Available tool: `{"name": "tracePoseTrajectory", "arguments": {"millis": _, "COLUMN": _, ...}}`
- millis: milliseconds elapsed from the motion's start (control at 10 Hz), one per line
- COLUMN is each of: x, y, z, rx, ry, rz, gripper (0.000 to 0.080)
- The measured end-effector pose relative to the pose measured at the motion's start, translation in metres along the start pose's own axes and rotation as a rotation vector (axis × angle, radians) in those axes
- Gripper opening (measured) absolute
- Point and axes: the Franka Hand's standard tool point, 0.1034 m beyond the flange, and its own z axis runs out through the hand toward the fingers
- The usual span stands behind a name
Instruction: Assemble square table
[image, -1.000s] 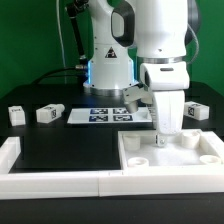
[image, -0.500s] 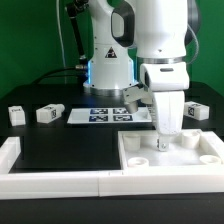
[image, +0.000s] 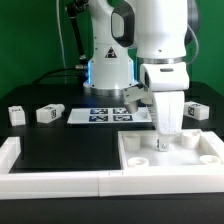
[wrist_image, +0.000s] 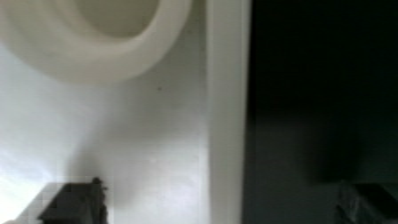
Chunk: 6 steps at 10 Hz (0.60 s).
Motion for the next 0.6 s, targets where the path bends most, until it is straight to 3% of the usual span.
{"name": "tracePoseTrajectory", "arguments": {"millis": 100, "x": 0.007, "y": -0.01, "z": -0.017, "rx": 0.004, "ry": -0.016, "rz": 0.094, "gripper": 0.0649}}
{"name": "tracePoseTrajectory", "arguments": {"millis": 200, "x": 0.023, "y": -0.019, "z": -0.03, "rx": -0.009, "ry": -0.018, "rz": 0.134, "gripper": 0.0649}}
{"name": "tracePoseTrajectory", "arguments": {"millis": 400, "x": 0.048, "y": -0.024, "z": -0.048, "rx": -0.029, "ry": -0.02, "rz": 0.322, "gripper": 0.0649}}
{"name": "tracePoseTrajectory", "arguments": {"millis": 500, "x": 0.058, "y": -0.026, "z": -0.053, "rx": -0.035, "ry": -0.018, "rz": 0.423, "gripper": 0.0649}}
{"name": "tracePoseTrajectory", "arguments": {"millis": 600, "x": 0.053, "y": -0.026, "z": -0.049, "rx": -0.03, "ry": -0.021, "rz": 0.431, "gripper": 0.0649}}
